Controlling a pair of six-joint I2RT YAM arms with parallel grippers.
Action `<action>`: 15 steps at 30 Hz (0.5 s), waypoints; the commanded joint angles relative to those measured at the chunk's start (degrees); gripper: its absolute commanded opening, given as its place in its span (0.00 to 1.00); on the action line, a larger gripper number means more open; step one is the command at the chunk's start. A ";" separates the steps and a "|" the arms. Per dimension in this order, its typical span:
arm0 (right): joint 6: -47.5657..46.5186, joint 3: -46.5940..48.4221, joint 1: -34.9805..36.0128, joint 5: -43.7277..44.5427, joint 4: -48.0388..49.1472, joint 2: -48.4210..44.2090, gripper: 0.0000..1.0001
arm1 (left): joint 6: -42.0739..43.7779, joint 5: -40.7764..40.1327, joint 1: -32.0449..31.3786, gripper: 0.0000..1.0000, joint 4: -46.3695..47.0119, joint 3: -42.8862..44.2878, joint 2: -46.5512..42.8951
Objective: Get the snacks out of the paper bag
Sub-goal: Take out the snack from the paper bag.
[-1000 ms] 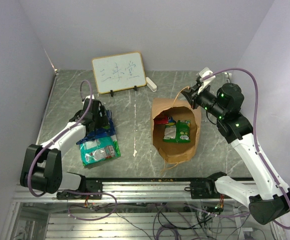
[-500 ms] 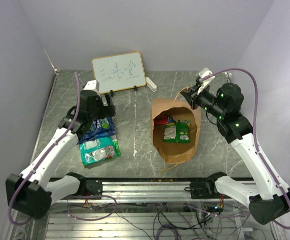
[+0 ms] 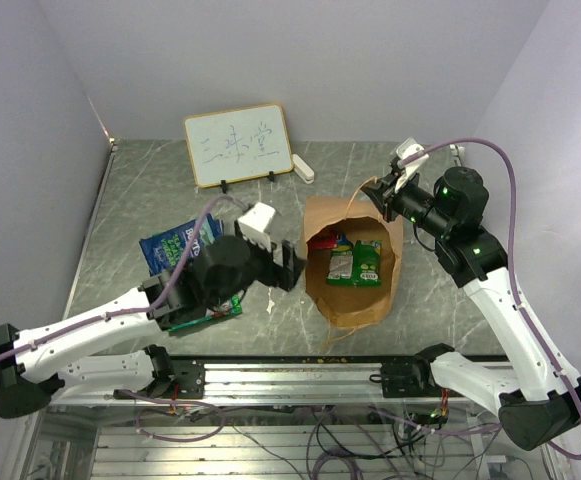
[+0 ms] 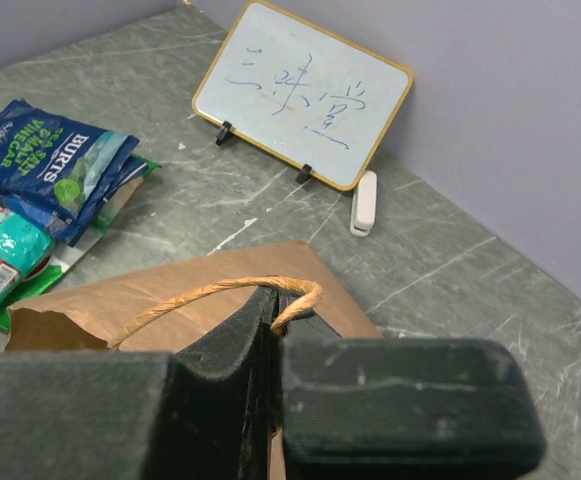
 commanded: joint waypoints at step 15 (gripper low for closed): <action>1.21 5.85 0.30 -0.79 -2.65 0.82 0.00 | 43.97 7.82 -10.23 0.85 14.62 10.09 29.99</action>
